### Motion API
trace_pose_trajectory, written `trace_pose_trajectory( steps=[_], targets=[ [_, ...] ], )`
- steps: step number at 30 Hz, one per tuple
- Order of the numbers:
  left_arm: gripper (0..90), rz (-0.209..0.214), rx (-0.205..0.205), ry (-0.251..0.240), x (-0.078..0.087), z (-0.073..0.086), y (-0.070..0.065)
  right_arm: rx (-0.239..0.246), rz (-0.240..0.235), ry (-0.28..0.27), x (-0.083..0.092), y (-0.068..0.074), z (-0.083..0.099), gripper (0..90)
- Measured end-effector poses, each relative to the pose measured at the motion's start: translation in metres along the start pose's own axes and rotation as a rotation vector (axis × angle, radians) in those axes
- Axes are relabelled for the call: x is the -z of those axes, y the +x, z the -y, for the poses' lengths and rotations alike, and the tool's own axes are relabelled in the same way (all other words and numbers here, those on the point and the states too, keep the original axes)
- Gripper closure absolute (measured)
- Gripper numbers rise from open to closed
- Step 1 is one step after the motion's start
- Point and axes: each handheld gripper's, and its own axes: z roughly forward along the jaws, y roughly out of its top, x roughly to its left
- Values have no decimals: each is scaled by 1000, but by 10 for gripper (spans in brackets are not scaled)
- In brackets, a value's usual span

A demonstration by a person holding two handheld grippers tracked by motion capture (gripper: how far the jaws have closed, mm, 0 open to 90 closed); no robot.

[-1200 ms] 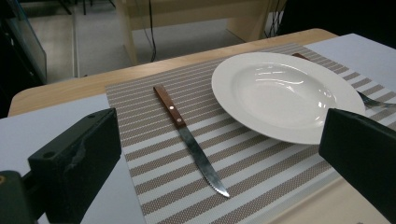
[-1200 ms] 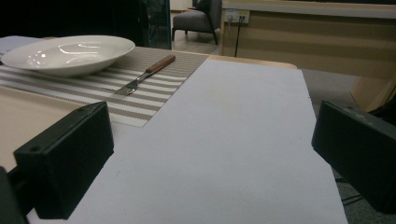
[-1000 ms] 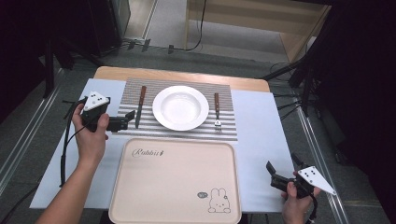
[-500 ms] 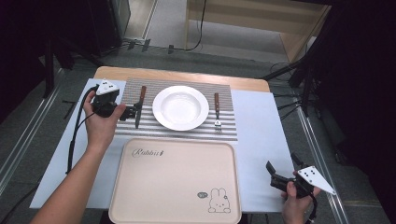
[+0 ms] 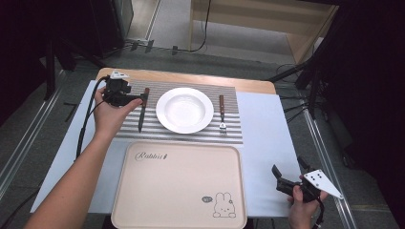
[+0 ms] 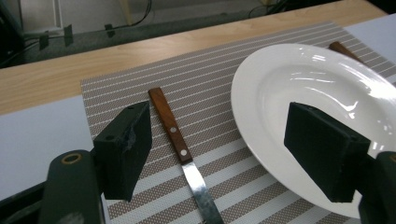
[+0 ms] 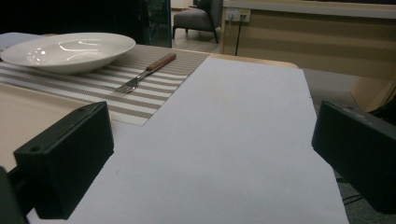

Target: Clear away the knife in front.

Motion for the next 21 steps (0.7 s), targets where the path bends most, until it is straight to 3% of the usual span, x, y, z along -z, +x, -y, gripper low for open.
trace_pose_trajectory(
  steps=[5, 7, 9, 16, 18, 21],
  targets=[
    [293, -33, 32, 105, -19, -8, 3, 4, 6, 3, 0, 1, 0, 0],
    [298, -41, 31, 121, -23, -9, 4, 5, 6, 4, 0, 1, 0, 0],
    [378, -53, 38, 146, -30, -11, 3, 8, 6, 5, -1, 1, 0, 0],
    [431, -36, 42, 245, -52, -10, 1, 13, 10, 11, -1, 2, 0, 0],
    [432, -85, 55, 258, -57, -9, 1, 15, 11, 12, -1, 2, 0, 0],
    [468, -87, 68, 287, -65, -9, 3, 19, 5, 7, -1, 2, 0, 0]
  ],
)
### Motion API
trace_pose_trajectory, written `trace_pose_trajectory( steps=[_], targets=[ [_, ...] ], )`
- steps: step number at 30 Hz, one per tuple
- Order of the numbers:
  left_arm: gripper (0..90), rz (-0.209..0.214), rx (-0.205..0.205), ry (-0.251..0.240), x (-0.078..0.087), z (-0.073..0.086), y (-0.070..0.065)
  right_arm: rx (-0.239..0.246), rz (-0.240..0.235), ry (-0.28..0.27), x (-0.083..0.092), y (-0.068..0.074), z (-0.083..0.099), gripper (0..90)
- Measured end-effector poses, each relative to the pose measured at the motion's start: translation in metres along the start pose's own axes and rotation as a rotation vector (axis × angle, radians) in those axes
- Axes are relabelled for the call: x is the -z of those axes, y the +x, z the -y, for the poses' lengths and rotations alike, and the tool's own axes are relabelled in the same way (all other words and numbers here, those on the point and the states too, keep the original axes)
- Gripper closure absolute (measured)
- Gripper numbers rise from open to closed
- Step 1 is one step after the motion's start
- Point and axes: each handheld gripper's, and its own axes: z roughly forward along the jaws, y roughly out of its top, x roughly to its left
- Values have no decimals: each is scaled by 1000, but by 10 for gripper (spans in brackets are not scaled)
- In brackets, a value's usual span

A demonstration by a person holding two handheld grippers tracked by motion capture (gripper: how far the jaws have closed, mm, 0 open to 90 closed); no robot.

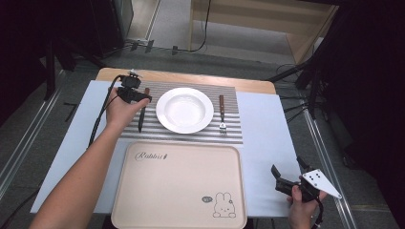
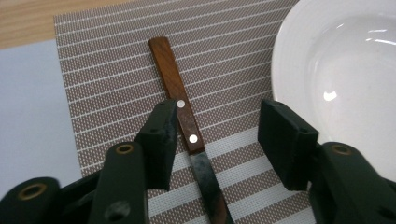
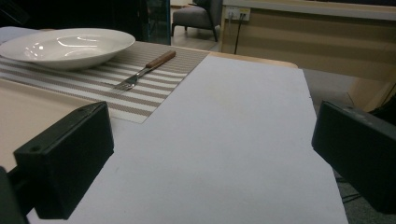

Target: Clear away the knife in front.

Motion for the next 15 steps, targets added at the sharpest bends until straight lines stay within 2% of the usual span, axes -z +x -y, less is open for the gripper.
trace_pose_trajectory(
  steps=[1, 5, 15],
  targets=[
    [502, -10, -1, 4, -1, 0, 0, -1, 0, 1, 0, 0, 0, 0],
    [542, -15, 16, 30, -9, -2, 1, 1, 0, 3, 0, 0, 0, 0],
    [607, -43, 23, 76, -24, 1, 5, 7, 2, 7, -1, 1, 0, 0]
  ],
)
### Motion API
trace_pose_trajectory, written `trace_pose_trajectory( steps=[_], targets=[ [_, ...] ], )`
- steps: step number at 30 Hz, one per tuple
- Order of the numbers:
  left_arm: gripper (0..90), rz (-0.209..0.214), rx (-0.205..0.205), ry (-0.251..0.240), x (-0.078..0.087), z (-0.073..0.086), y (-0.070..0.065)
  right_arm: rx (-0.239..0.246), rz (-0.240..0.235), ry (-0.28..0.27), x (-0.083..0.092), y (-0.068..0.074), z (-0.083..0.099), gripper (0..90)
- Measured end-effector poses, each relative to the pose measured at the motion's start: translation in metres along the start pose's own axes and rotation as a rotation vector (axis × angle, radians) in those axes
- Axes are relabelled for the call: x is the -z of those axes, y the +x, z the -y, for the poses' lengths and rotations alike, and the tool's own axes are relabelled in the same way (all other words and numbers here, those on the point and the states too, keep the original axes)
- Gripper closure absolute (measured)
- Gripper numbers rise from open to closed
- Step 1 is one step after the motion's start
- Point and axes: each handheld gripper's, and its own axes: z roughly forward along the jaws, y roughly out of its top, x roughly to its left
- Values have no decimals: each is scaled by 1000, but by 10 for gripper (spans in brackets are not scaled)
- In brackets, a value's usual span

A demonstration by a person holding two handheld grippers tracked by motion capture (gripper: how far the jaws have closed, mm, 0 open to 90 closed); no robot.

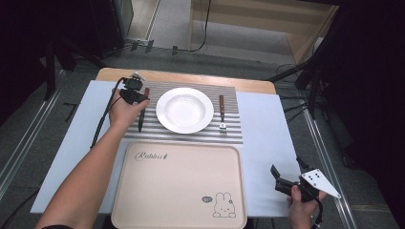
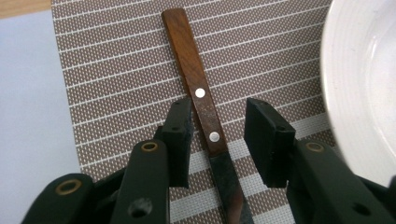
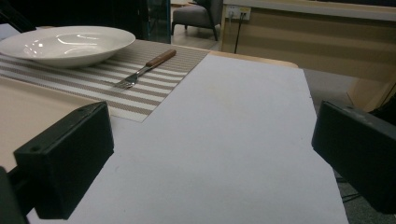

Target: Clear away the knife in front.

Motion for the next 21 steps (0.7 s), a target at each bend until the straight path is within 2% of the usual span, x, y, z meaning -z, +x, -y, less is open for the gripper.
trace_pose_trajectory(
  steps=[4, 12, 14, 15, 19, 21],
  targets=[
    [629, -15, -2, 14, -5, 1, 1, 5, -2, 2, 0, 0, 0, 0],
    [659, -14, -15, 36, -13, 2, -1, 10, 1, 4, -1, 1, 0, 0],
    [662, -19, -17, 29, -14, 3, 0, 11, 1, 5, -1, 1, 0, 0],
    [665, -36, -21, 27, -14, 3, -1, 11, 2, 5, -1, 1, 0, 0],
    [671, -44, -50, 26, -15, 4, -2, 11, 1, 5, -1, 1, 0, 0],
    [678, -37, -39, 30, -14, 4, -1, 12, 0, 5, -1, 1, 0, 0]
  ],
)
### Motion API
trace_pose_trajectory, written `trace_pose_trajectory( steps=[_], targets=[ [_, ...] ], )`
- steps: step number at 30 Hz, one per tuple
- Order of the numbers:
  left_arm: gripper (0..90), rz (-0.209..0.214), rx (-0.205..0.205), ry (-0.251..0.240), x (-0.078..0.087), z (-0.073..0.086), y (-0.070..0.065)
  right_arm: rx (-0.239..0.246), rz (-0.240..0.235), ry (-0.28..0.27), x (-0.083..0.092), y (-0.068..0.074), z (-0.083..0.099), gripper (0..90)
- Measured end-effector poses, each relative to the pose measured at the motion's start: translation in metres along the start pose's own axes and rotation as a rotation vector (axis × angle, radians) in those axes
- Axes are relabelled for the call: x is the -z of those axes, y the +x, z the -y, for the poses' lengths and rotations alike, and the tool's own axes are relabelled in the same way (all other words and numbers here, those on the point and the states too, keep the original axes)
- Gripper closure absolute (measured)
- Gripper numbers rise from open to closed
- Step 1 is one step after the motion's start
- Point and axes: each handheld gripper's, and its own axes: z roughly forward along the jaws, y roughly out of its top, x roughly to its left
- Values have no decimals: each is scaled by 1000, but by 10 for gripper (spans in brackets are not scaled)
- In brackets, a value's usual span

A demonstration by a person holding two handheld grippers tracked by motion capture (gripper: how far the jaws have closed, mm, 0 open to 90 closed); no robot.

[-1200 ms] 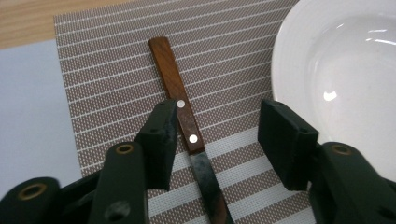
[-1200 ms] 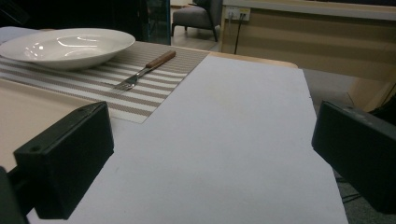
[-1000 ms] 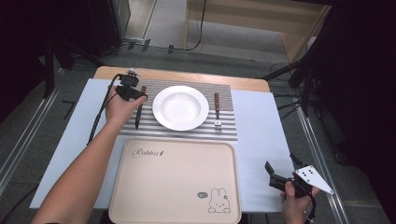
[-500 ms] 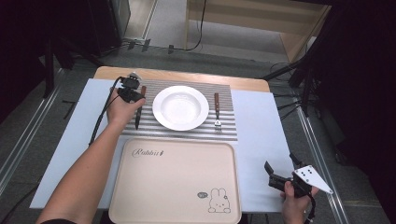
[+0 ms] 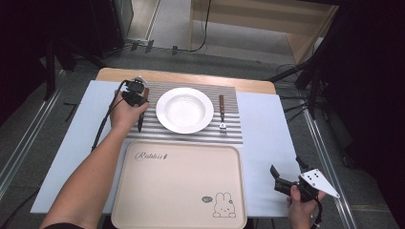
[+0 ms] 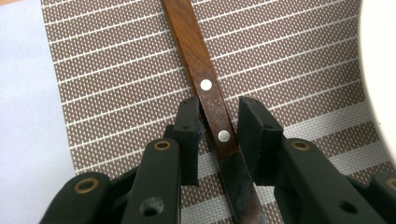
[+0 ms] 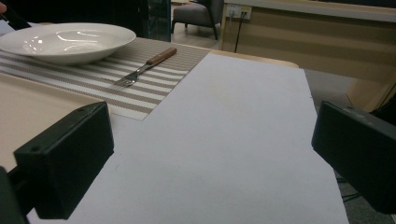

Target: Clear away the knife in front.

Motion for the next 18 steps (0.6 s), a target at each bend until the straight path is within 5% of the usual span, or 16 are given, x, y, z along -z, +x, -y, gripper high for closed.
trace_pose_trajectory(
  steps=[6, 18],
  targets=[
    [750, 30, 39, -2, 0, 0, 8, 1, 0, 1, 0, 0, 0, 0],
    [749, 14, -10, -3, 0, 0, 6, 0, 2, 7, -1, 1, 0, 0]
  ],
)
